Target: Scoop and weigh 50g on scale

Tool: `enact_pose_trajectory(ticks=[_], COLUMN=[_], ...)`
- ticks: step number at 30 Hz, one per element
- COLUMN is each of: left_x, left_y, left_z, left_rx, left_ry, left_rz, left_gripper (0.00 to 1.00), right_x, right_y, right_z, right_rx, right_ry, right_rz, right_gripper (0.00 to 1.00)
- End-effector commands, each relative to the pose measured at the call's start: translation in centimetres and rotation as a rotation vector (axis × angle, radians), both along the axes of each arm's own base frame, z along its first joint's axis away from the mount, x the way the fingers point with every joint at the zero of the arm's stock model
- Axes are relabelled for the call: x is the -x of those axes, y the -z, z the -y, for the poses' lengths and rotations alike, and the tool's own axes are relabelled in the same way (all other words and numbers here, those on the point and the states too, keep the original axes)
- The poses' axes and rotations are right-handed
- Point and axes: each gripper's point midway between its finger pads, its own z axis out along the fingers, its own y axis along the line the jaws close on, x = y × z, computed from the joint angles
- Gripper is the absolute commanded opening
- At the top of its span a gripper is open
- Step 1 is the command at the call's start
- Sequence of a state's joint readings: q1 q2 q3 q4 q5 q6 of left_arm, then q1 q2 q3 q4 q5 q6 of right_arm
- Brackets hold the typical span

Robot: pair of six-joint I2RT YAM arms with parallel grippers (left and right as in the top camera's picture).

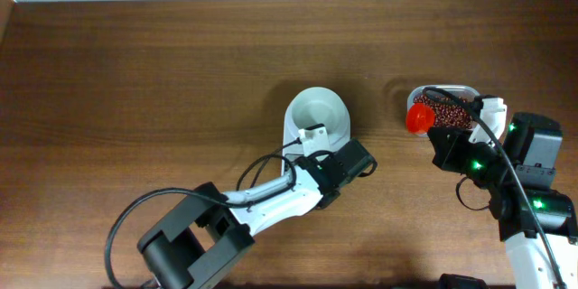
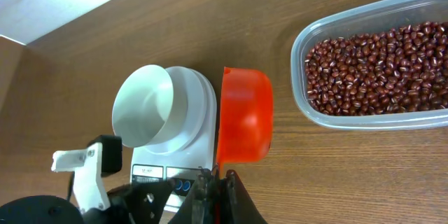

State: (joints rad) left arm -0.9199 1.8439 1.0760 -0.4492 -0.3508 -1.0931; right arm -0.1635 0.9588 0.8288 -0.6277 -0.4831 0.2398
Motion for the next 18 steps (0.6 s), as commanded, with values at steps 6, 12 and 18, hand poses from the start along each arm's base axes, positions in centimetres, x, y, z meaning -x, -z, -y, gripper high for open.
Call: enact_pose_trajectory(ticks=[6,12,18], left_x=[3.9,7.1,4.7], left_y=[-13.0,-14.1,-17.2], left_z=[-5.5,-8.4,-9.6], left_rx=[-0.055,-0.081,-0.169], left_ry=[0.245,0.275,0.524], left_rz=[0.096,0.015,0.098], left_gripper=[0.58,0.99,0.99], right_x=[0.0,0.2,1.1], right_y=[-0.5,-0.7,-1.4], right_z=[-0.2,-0.8,-3.0], right_rx=[-0.002,-0.029,-0.227], right_ry=[-0.006,-0.035,-0.055], right_rz=[0.004,0.007,-0.055], right_gripper=[0.04,0.04,0.04])
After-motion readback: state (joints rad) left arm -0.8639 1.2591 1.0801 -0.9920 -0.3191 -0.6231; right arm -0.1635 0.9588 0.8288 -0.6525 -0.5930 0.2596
